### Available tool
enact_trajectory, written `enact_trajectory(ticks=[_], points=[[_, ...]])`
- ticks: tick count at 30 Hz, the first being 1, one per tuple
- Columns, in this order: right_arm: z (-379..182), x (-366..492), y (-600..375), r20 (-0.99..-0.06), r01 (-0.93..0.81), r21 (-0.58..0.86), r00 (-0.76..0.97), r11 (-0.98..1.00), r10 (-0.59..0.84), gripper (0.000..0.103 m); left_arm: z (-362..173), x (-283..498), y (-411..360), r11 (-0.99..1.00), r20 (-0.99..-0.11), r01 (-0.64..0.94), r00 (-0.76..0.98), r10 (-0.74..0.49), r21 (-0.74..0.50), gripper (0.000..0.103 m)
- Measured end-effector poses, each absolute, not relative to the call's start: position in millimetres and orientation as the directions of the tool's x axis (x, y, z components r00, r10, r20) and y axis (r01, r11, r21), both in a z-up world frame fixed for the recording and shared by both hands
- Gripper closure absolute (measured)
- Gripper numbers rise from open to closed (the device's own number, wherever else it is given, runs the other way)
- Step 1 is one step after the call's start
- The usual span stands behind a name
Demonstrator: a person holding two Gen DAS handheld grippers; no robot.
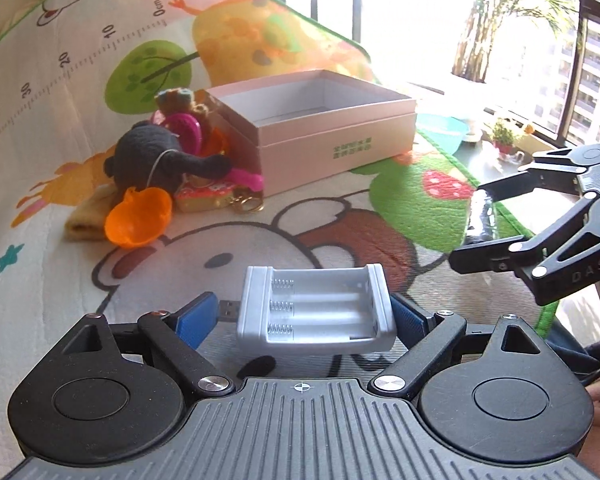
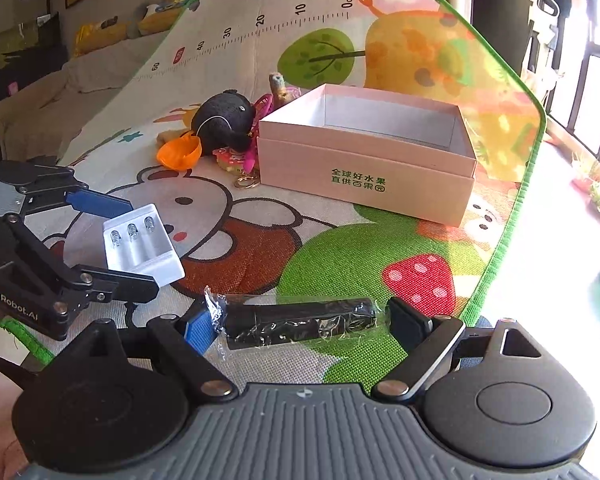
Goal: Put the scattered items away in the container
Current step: 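Carry the charger and cylinder into the pink box and open both grippers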
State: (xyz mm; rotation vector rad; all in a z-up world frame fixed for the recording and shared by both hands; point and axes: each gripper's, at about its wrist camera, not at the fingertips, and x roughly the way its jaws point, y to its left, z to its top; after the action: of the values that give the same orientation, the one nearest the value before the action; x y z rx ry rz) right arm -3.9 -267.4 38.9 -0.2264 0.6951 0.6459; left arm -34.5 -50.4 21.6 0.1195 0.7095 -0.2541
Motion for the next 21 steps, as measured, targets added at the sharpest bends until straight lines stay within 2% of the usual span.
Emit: enact_trajectory(ticks=[5,10,15,16,17,18,20,21], points=[[52,12,-277,-0.66,-0.611,0.065,0.567,0.789,0.494,0.016,31,-27,-66,0.94,-0.657,0.341,0.711,-0.249,0.013,0.009],[98,58,-283,-0.584,-0.589,0.119,0.609,0.799,0.536,0.016,54,7,-79,0.91,-0.614,0.402,0.744,-0.263,0.098,0.009],[152,124,-270,-0.463,-0.525,0.072,0.736,0.848,0.495,0.015,85,72,-84,0.904,-0.502,0.385,0.828,-0.249,0.187,0.009],[163,140,-267,-0.428,-0.509,0.078,0.76,0.857,0.49,0.013,92,87,-84,0.913,-0.467,0.359,0.852,-0.236,0.193,0.009],[171,154,-265,-0.402,-0.499,0.089,0.774,0.862,0.489,0.004,99,102,-85,0.926,-0.417,0.319,0.883,-0.214,0.201,0.008],[178,168,-263,-0.389,-0.49,0.108,0.78,0.865,0.49,0.0,103,118,-85,0.939,-0.388,0.274,0.904,-0.179,0.207,0.008],[188,190,-263,-0.386,-0.473,0.165,0.776,0.865,0.498,0.0,108,143,-83,0.954,-0.338,0.223,0.93,-0.146,0.2,0.007],[189,195,-265,-0.383,-0.471,0.194,0.771,0.861,0.508,0.0,108,151,-81,0.959,-0.347,0.22,0.926,-0.148,0.178,0.006]])
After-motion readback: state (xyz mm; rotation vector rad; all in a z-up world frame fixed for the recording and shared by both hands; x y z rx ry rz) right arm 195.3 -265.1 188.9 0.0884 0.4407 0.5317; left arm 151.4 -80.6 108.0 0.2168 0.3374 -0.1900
